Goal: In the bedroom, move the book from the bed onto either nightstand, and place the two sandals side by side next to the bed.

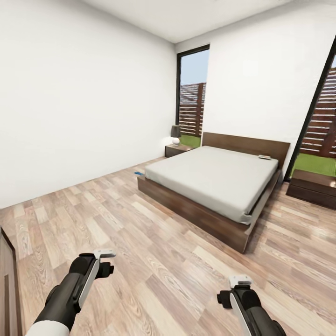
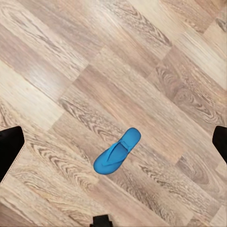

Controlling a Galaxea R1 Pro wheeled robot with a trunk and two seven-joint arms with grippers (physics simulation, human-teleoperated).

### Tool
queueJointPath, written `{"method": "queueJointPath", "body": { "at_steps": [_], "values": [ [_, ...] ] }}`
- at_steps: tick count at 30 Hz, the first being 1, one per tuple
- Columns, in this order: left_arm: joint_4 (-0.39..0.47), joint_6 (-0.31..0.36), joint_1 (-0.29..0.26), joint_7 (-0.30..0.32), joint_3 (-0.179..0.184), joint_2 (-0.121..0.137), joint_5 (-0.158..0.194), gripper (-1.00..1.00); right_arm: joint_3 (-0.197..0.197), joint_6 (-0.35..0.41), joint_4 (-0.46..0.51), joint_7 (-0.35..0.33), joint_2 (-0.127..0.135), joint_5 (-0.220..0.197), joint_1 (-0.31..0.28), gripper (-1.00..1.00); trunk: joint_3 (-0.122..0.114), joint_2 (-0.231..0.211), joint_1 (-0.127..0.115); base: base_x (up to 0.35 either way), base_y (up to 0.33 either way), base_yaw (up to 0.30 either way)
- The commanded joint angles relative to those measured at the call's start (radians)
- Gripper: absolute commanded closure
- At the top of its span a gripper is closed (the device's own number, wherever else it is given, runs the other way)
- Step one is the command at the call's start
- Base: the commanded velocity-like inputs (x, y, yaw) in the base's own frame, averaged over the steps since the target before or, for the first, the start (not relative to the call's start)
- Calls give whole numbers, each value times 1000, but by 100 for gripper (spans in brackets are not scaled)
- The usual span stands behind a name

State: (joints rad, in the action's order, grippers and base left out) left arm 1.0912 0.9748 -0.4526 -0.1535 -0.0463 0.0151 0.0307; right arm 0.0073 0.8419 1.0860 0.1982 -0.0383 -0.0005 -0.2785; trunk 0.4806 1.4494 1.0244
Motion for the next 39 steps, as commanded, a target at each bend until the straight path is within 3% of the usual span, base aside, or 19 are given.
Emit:
{"method": "queueJointPath", "body": {
  "at_steps": [1,16,39],
  "values": [
    [1,4,0,-4,0,1,3,-100,1,5,2,3,0,-1,-1,-100,2,1,1,324,94,-84],
    [3,4,0,-5,-1,0,5,-100,-1,5,78,4,0,-4,-8,-100,24,1,1,78,23,-48],
    [9,5,0,-4,0,-18,6,-100,-1,4,81,7,0,-4,-8,-100,27,1,1,0,0,-271]
  ]
}}
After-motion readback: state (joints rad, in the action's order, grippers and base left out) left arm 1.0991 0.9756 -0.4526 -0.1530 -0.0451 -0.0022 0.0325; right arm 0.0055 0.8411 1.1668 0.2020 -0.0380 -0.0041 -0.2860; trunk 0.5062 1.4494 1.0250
